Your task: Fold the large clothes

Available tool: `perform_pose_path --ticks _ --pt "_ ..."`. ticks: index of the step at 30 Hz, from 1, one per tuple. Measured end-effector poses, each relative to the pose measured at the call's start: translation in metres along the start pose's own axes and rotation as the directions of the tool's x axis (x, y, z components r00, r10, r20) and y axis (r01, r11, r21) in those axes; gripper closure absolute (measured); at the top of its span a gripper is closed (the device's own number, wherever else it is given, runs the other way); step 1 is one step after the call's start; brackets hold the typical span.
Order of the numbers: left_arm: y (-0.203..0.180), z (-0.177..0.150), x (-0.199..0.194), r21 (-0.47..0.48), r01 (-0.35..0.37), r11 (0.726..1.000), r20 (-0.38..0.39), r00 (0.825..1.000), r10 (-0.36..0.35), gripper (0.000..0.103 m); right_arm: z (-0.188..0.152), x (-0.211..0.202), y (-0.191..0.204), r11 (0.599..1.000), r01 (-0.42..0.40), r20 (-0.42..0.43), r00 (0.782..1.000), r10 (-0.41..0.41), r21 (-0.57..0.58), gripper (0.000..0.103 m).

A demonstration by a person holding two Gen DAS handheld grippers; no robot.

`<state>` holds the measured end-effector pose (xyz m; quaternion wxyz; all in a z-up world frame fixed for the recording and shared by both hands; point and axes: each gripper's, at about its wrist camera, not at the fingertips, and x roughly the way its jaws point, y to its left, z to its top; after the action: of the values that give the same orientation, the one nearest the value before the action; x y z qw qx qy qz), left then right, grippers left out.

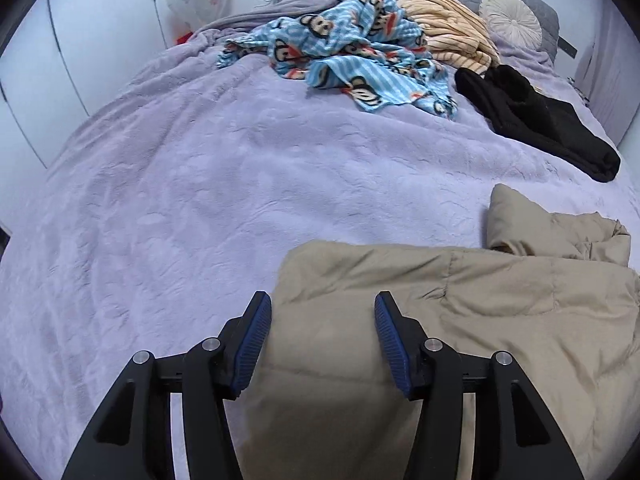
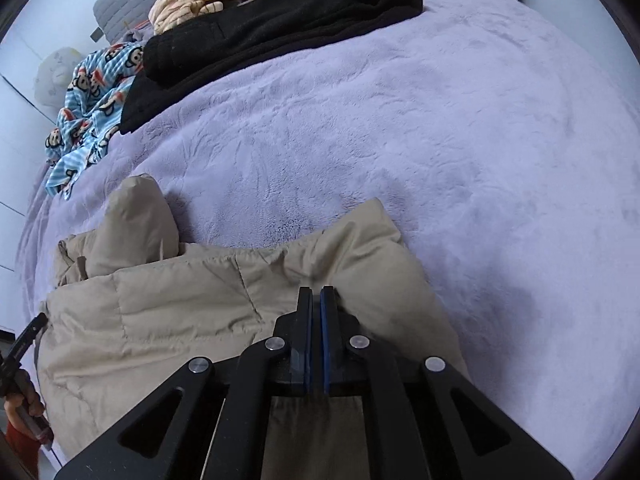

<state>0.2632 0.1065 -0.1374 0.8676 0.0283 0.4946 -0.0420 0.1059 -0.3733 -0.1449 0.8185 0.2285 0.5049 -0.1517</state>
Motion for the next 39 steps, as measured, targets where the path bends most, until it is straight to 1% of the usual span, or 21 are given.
perform_pose_path --ticks 2,5,7,9,11,12,15,17,20,22,24,25,26,27,31,33,35,36,37,38,39 --pt "0.017 -0.01 -0.008 -0.031 -0.016 0.999 -0.017 1.0 0.015 0.047 -0.017 -0.028 -0.001 1.0 0.013 0.036 0.999 -0.012 -0.008 0.098" --pt "0.029 -0.027 -0.016 -0.07 -0.022 0.997 -0.04 0.999 0.019 0.047 -0.046 -0.06 0.0 0.999 0.023 0.067 0.998 -0.021 -0.026 0.098" --pt "0.031 -0.039 -0.018 -0.075 -0.025 0.997 -0.051 0.998 0.021 0.047 -0.067 -0.072 0.001 0.999 0.024 0.066 0.998 -0.022 -0.03 0.098" --pt "0.029 -0.049 -0.011 -0.06 -0.05 0.997 -0.071 0.996 0.046 0.047 -0.082 -0.073 -0.002 1.0 0.024 0.041 0.999 -0.023 -0.017 0.098" --pt "0.03 -0.057 -0.001 -0.056 -0.076 0.996 -0.086 0.994 0.071 0.035 -0.098 -0.062 -0.008 0.999 0.043 -0.006 0.999 -0.043 -0.003 0.098" --pt "0.033 -0.06 0.004 -0.062 -0.088 0.994 -0.085 0.993 0.083 0.027 -0.103 -0.055 -0.011 0.999 0.051 -0.02 0.998 -0.051 0.002 0.098" --pt "0.042 -0.06 0.006 -0.1 -0.101 0.99 -0.115 0.989 0.09 0.027 -0.103 -0.043 -0.02 0.998 0.055 -0.035 0.998 -0.054 0.019 0.098" --pt "0.046 -0.06 -0.007 -0.113 -0.121 0.986 -0.128 0.986 0.106 0.027 -0.1 -0.051 -0.022 0.997 0.058 -0.03 0.998 -0.056 0.043 0.098" --pt "0.046 -0.066 -0.034 -0.104 -0.109 0.989 -0.133 0.987 0.095 0.027 -0.104 -0.072 -0.026 0.996 0.012 -0.021 1.0 -0.011 0.086 0.096" --pt "0.043 -0.075 -0.051 -0.1 -0.094 0.991 -0.15 0.986 0.078 0.027 -0.114 -0.083 -0.03 0.993 -0.019 -0.027 0.999 0.023 0.115 0.09" --pt "0.036 -0.088 -0.069 -0.105 -0.063 0.992 -0.175 0.984 0.044 0.027 -0.128 -0.093 -0.032 0.988 -0.047 -0.041 0.998 0.053 0.146 0.074" --pt "0.032 -0.095 -0.075 -0.106 -0.052 0.993 -0.184 0.982 0.032 0.027 -0.137 -0.098 -0.032 0.985 -0.06 -0.047 0.997 0.068 0.159 0.069" --pt "0.027 -0.103 -0.081 -0.102 -0.041 0.994 -0.197 0.98 0.02 0.027 -0.144 -0.1 -0.032 0.984 -0.071 -0.053 0.995 0.08 0.166 0.062" --pt "0.021 -0.112 -0.086 -0.097 -0.032 0.995 -0.211 0.977 0.01 0.027 -0.152 -0.103 -0.031 0.982 -0.081 -0.065 0.994 0.093 0.17 0.058" --pt "-0.003 -0.142 -0.098 -0.086 -0.01 0.996 -0.264 0.964 -0.013 0.027 -0.18 -0.102 -0.028 0.975 -0.124 -0.122 0.981 0.148 0.183 0.057" --pt "-0.013 -0.156 -0.103 -0.091 -0.009 0.996 -0.283 0.959 -0.018 0.027 -0.19 -0.099 -0.027 0.971 -0.138 -0.146 0.975 0.168 0.194 0.051" --pt "-0.021 -0.168 -0.109 -0.104 0.006 0.995 -0.295 0.955 -0.036 0.027 -0.201 -0.097 -0.028 0.966 -0.157 -0.164 0.967 0.193 0.207 0.048" --pt "-0.025 -0.174 -0.112 -0.109 0.014 0.994 -0.294 0.955 -0.046 0.023 -0.205 -0.096 -0.029 0.964 -0.162 -0.171 0.965 0.199 0.21 0.048" --pt "-0.028 -0.179 -0.115 -0.108 0.02 0.994 -0.291 0.955 -0.051 0.008 -0.209 -0.096 -0.03 0.964 -0.162 -0.176 0.964 0.201 0.212 0.047" --pt "-0.031 -0.184 -0.119 -0.105 0.021 0.994 -0.283 0.958 -0.05 0.001 -0.214 -0.097 -0.03 0.963 -0.16 -0.177 0.964 0.2 0.217 0.047" --pt "-0.033 -0.187 -0.123 -0.099 0.019 0.995 -0.269 0.962 -0.045 0.0 -0.218 -0.098 -0.031 0.961 -0.16 -0.179 0.963 0.202 0.224 0.046"
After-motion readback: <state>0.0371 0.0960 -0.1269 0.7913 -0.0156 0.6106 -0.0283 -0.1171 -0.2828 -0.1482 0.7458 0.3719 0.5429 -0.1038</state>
